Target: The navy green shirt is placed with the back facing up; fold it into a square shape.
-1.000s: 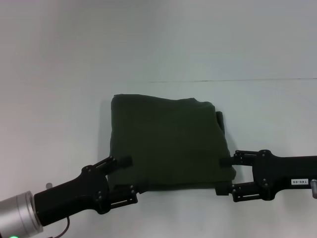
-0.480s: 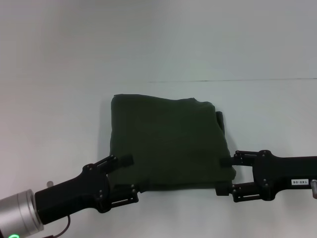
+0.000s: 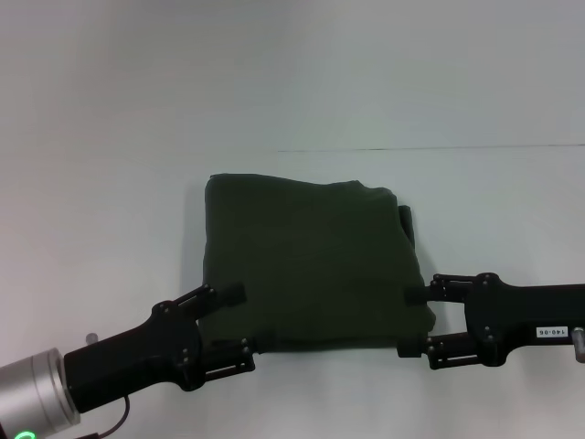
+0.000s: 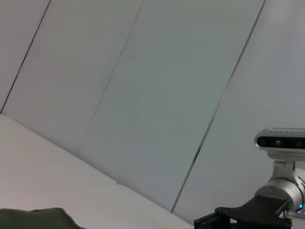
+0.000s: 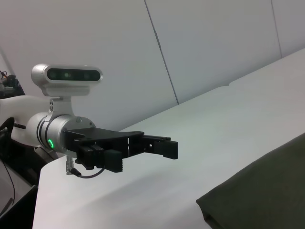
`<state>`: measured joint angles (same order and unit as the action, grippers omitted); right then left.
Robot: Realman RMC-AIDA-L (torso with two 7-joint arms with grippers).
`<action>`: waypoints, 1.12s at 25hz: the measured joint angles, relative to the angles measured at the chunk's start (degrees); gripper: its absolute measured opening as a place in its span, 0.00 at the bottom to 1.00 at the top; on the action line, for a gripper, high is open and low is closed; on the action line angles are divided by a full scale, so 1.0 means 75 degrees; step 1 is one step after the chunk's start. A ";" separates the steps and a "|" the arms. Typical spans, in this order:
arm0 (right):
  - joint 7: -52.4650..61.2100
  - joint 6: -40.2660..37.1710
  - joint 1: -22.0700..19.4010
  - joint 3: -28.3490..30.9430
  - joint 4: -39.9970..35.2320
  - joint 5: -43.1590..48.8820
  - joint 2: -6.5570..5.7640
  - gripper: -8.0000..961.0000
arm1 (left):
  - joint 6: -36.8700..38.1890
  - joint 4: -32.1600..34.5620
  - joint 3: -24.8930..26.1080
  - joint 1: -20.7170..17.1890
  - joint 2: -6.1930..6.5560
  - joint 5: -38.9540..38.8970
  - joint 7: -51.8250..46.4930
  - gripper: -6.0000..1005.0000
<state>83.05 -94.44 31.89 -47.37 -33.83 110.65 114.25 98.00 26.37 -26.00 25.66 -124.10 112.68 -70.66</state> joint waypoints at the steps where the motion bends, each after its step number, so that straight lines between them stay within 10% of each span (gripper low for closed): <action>1: 0.0000 0.0000 0.0001 -0.0001 -0.0001 0.0000 -0.0001 0.94 | 0.0000 0.0000 0.0000 0.0000 0.0000 0.0000 -0.0019 0.93; 28: 0.0000 0.0007 0.0037 0.0075 -0.0024 -0.0036 0.0024 0.94 | -0.0048 0.0079 -0.0002 0.0043 0.0012 -0.0007 -0.0153 0.93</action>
<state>83.05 -94.39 32.17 -46.81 -34.01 110.38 114.43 97.64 26.96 -26.02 25.99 -124.01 112.62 -71.81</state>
